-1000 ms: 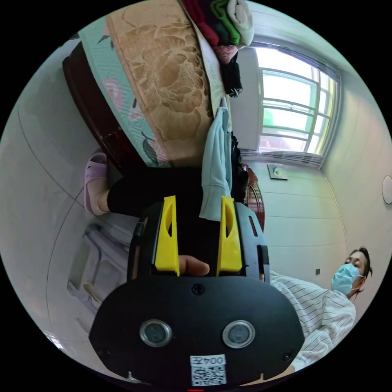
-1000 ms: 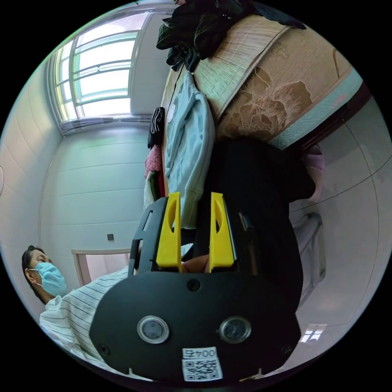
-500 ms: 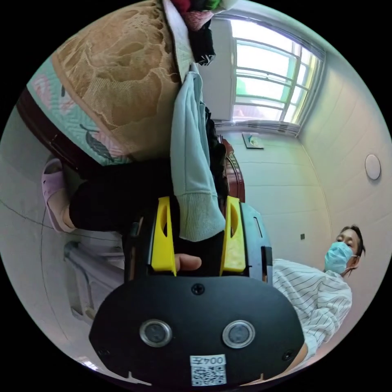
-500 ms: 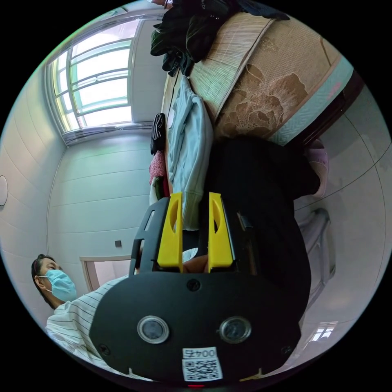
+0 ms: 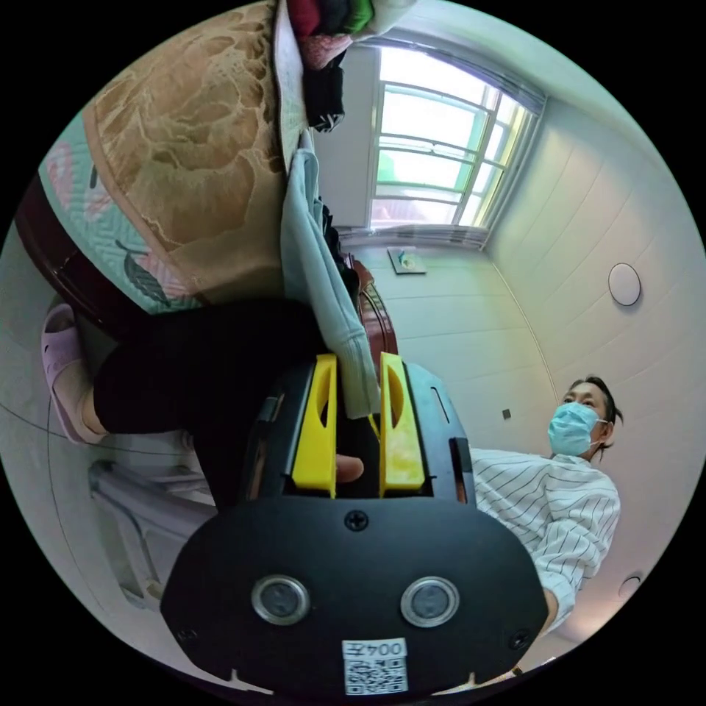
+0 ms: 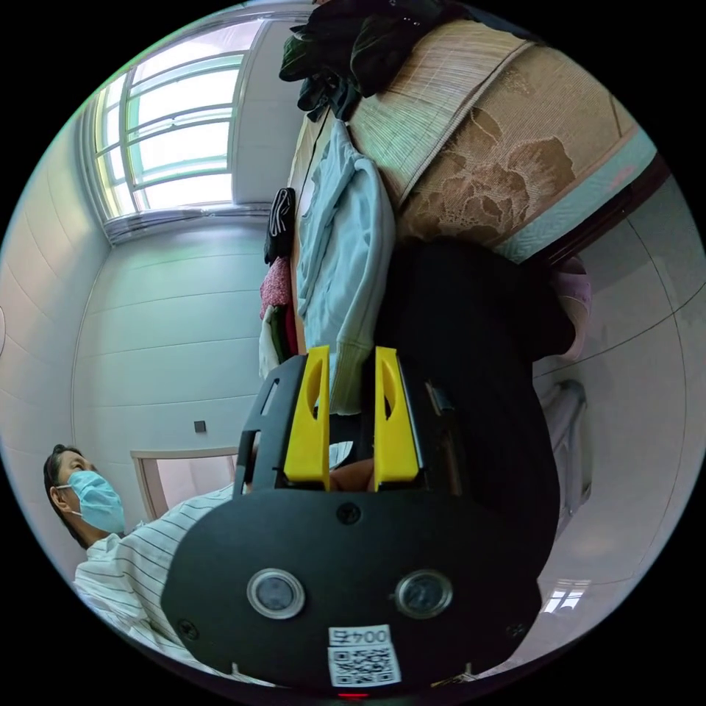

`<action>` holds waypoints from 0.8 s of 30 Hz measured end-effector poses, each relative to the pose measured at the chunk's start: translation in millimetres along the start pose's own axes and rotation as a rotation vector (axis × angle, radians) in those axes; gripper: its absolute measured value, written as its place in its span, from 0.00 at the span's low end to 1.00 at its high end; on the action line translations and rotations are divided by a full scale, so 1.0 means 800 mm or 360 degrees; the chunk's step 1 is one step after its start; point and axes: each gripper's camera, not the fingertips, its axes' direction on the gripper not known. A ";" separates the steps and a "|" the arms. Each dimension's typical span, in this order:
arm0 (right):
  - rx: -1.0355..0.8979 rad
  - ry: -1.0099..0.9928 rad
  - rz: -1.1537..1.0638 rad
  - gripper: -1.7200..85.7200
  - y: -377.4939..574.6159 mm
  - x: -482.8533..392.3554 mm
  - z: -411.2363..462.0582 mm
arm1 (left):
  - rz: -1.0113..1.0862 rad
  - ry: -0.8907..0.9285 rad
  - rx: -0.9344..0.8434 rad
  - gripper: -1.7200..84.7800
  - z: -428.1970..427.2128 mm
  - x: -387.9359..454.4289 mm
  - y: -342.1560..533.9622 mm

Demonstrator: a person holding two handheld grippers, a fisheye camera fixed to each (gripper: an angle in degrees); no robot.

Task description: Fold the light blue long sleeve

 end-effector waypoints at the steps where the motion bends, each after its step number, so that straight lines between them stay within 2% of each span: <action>1: -0.0002 0.0005 -0.0013 0.14 0.002 -0.002 0.001 | 0.0011 0.0006 -0.0058 0.12 0.017 0.005 0.004; 4: -0.0039 0.0062 -0.0082 0.14 0.008 -0.015 0.007 | 0.0046 0.0006 -0.0143 0.11 0.055 0.020 0.016; 8: -0.0125 0.0225 -0.0160 0.12 0.012 -0.031 0.017 | -0.0007 -0.0069 -0.0154 0.08 0.086 0.023 0.024; 15: -0.0278 0.0325 -0.0288 0.08 0.025 -0.052 0.026 | 0.0076 -0.0256 -0.0127 0.06 0.134 0.050 0.035; 19: -0.0137 0.0538 -0.0448 0.06 0.038 -0.079 0.009 | 0.0129 -0.0325 -0.0086 0.06 0.161 0.072 0.037; 24: -0.0005 0.0438 -0.0644 0.06 0.050 -0.114 -0.036 | 0.0206 -0.0324 0.0000 0.06 0.180 0.106 0.036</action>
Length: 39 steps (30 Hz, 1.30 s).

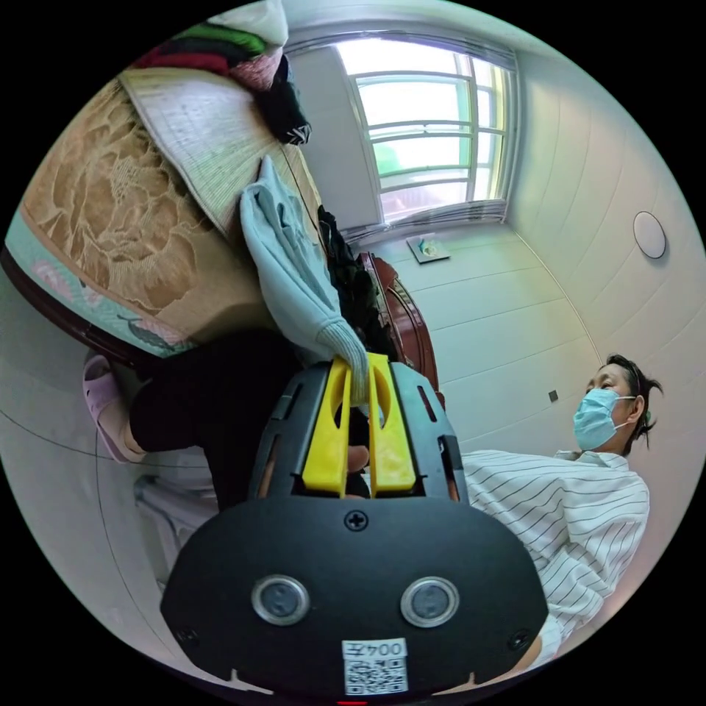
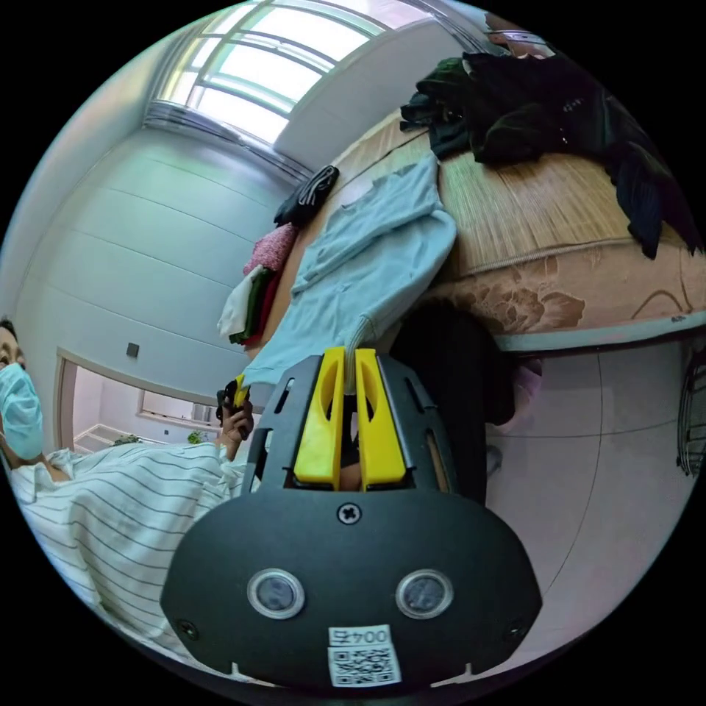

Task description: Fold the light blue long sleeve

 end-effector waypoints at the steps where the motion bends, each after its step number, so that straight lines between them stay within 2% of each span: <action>1: 0.0011 -0.0029 -0.0012 0.06 0.002 -0.001 -0.012 | 0.0007 -0.0014 0.0006 0.06 0.003 0.008 0.001; 9: 0.0046 -0.0246 0.0144 0.06 0.048 0.022 -0.078 | 0.0038 -0.0101 -0.0139 0.06 0.042 0.049 0.039; 15: 0.0226 -0.0623 0.0323 0.06 0.058 0.045 -0.108 | -0.0100 0.0032 -0.0064 0.07 0.063 0.031 0.045; 20: 0.0385 -0.0817 0.0226 0.06 -0.033 0.016 -0.126 | -0.0023 0.0133 0.0035 0.07 0.114 0.056 -0.081; 27: 0.0478 -0.0774 0.0263 0.06 -0.195 0.002 -0.112 | 0.0082 -0.0041 0.0005 0.06 0.218 0.051 -0.306; 32: 0.0443 -0.0649 0.0347 0.06 -0.327 0.023 -0.064 | -0.0110 -0.0116 0.0014 0.07 0.303 -0.052 -0.470; 39: 0.0316 -0.0509 0.0533 0.06 -0.462 0.090 0.037 | -0.0355 -0.0306 0.0049 0.07 0.401 -0.233 -0.602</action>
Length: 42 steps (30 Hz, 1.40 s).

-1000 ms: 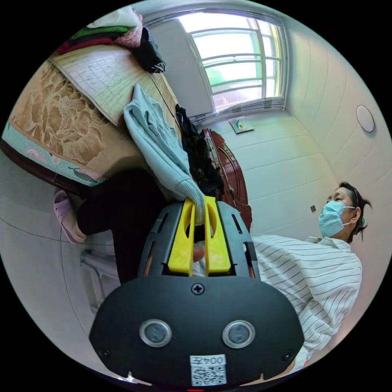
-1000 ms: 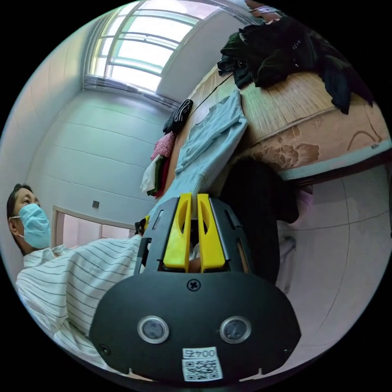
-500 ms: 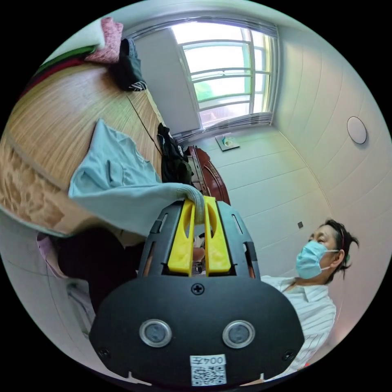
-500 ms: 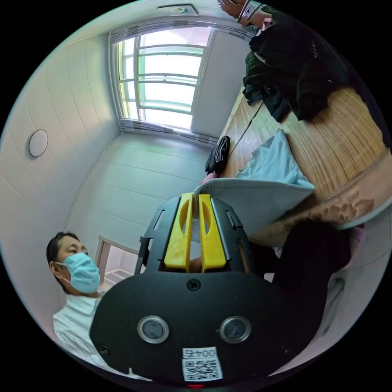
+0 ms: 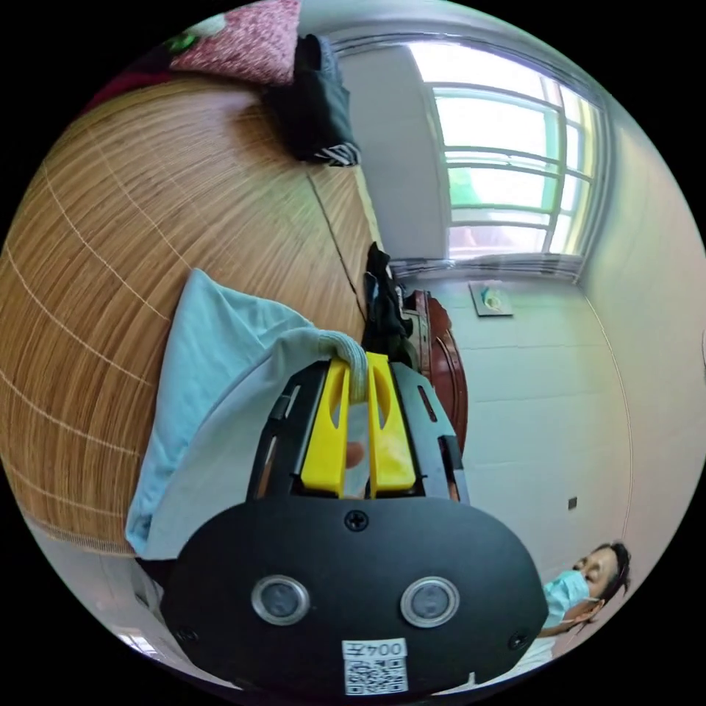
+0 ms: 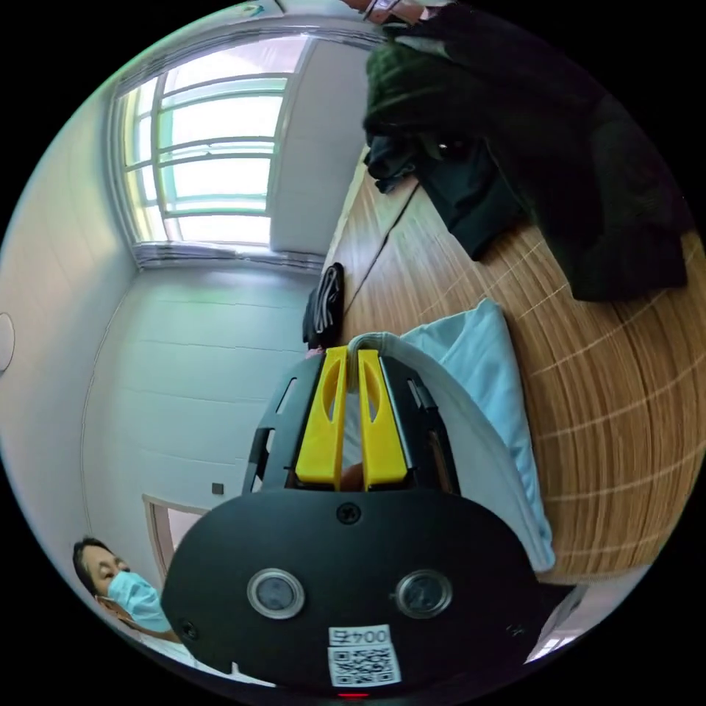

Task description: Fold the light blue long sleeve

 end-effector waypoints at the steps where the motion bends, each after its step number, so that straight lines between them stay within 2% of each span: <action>1: -0.0024 0.0052 0.0031 0.07 -0.019 0.015 0.022 | -0.0054 -0.0040 -0.0002 0.07 0.024 -0.031 -0.021; 5: -0.0081 0.0113 0.0302 0.09 -0.057 0.086 0.084 | -0.0257 -0.0114 0.0067 0.09 0.082 -0.144 -0.063; 10: 0.0029 -0.0102 0.0474 0.13 -0.061 0.126 0.093 | -0.0411 0.0175 0.0323 0.12 0.077 -0.246 -0.067; 14: 0.0250 -0.0285 0.0455 0.13 -0.041 0.123 0.051 | -0.0281 0.0452 0.0595 0.11 0.026 -0.288 -0.036; 16: 0.0279 -0.0349 0.0263 0.11 -0.024 0.101 0.023 | -0.0091 0.0438 0.0614 0.10 -0.004 -0.285 -0.010; 18: 0.0228 -0.0242 -0.0018 0.10 0.005 0.065 -0.002 | 0.0132 0.0327 0.0538 0.10 -0.032 -0.280 0.028; 20: 0.0158 0.0018 -0.0415 0.07 0.073 0.020 -0.029 | 0.0460 0.0075 0.0455 0.10 -0.064 -0.280 0.108; 21: 0.0142 0.0095 -0.0490 0.07 0.093 0.013 -0.034 | 0.0546 -0.0010 0.0441 0.10 -0.071 -0.282 0.133; 23: 0.0027 0.0448 -0.0750 0.05 0.176 -0.001 -0.040 | 0.0835 -0.0394 0.0363 0.10 -0.082 -0.305 0.237; 26: -0.0014 0.0885 -0.0969 0.07 0.266 0.002 -0.024 | 0.1017 -0.0757 0.0197 0.11 -0.070 -0.362 0.349; 29: -0.0069 0.1101 -0.1138 0.12 0.318 0.013 0.008 | 0.1139 -0.1067 0.0092 0.13 -0.043 -0.414 0.424; 35: -0.0316 0.1377 -0.1343 0.15 0.329 0.030 0.096 | 0.1319 -0.1362 -0.0034 0.16 0.008 -0.494 0.466; 42: -0.0667 0.1726 -0.1793 0.16 0.334 0.030 0.186 | 0.1462 -0.1421 -0.0211 0.18 0.032 -0.565 0.449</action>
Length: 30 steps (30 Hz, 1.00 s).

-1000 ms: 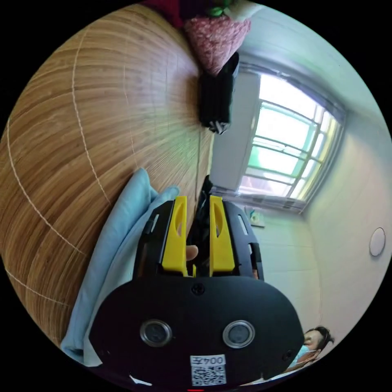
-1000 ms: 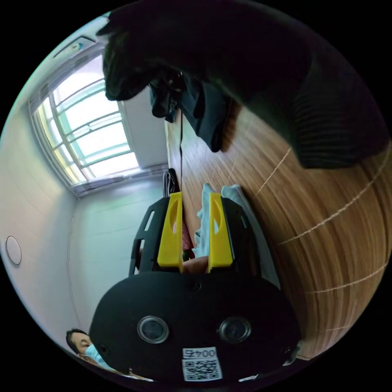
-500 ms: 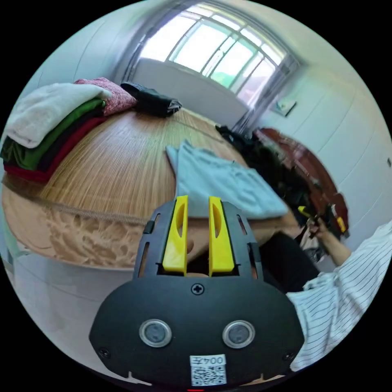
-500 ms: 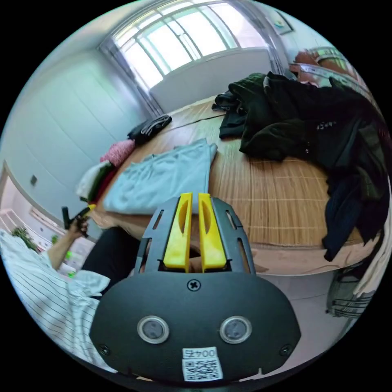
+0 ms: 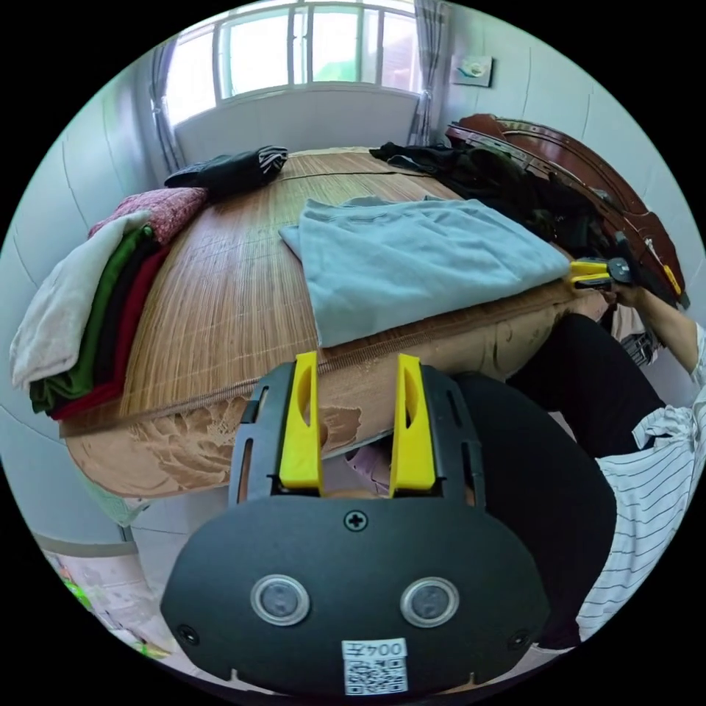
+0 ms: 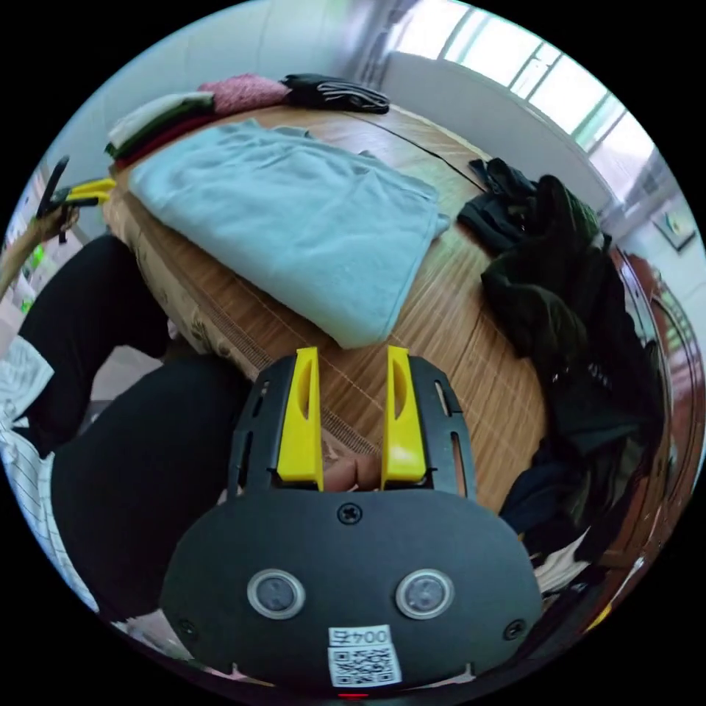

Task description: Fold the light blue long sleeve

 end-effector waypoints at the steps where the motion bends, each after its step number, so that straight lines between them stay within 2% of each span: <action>1: 0.0000 0.0024 -0.0074 0.15 -0.008 -0.007 0.003 | 0.0021 0.0007 -0.0012 0.19 0.010 -0.006 0.005; 7: 0.0072 0.0085 -0.0200 0.08 -0.024 -0.012 -0.006 | 0.0104 0.0003 -0.0051 0.19 0.054 -0.053 0.036; 11: -0.0053 0.0005 -0.0089 0.04 -0.010 0.003 0.016 | 0.0183 -0.0007 -0.0154 0.19 0.096 -0.097 0.066; 13: -0.0095 0.0055 -0.0016 0.04 -0.005 0.007 0.022 | 0.0229 0.0008 -0.0183 0.19 0.115 -0.113 0.076; 19: 0.0003 -0.0282 0.0113 0.16 0.007 0.016 0.011 | 0.0363 0.0057 -0.0222 0.17 0.159 -0.171 0.084; 22: -0.0067 -0.0185 0.0039 0.17 0.005 0.009 0.020 | 0.0418 0.0088 -0.0251 0.11 0.175 -0.202 0.093; 27: -0.0054 -0.0132 0.0037 0.16 -0.001 0.014 0.031 | 0.0362 0.0177 -0.0134 0.05 0.168 -0.263 0.114; 30: -0.0003 -0.0105 0.0042 0.10 -0.001 0.017 0.033 | 0.0389 0.0125 -0.0155 0.04 0.174 -0.293 0.132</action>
